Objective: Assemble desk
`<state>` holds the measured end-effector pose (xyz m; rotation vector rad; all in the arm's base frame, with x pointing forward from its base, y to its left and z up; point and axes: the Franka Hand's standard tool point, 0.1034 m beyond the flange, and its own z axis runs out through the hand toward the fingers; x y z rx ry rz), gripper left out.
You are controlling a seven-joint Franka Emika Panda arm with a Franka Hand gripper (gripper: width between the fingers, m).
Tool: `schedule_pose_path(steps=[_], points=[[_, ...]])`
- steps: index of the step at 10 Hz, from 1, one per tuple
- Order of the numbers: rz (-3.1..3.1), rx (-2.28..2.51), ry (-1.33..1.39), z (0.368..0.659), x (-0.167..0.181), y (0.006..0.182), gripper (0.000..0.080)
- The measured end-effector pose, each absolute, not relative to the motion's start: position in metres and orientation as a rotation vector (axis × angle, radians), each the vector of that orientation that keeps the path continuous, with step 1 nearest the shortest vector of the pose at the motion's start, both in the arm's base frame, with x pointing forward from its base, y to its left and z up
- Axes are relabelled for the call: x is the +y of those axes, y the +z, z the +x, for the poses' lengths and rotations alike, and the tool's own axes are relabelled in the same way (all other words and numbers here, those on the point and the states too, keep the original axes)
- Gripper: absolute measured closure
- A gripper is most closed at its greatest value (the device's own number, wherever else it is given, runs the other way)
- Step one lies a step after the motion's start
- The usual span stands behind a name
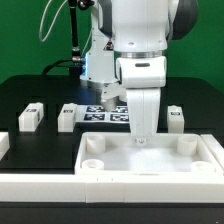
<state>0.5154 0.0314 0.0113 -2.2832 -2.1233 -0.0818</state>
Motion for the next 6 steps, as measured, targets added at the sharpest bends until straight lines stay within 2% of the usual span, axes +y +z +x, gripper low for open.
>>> schedule_pose_path(steps=[1, 3, 4, 5, 6], points=[[-2.284, -2.123, -0.082, 0.5154, 0.0309, 0.0112, 0.0696], [-2.284, -2.122, -0.081, 0.5153, 0.0307, 0.0111, 0.0312], [-2.284, -2.122, -0.081, 0.5153, 0.0307, 0.011, 0.0203], [-2.285, -2.122, -0.081, 0.5153, 0.0307, 0.011, 0.0203], [-2.285, -2.122, -0.081, 0.5152, 0.0306, 0.011, 0.0159]])
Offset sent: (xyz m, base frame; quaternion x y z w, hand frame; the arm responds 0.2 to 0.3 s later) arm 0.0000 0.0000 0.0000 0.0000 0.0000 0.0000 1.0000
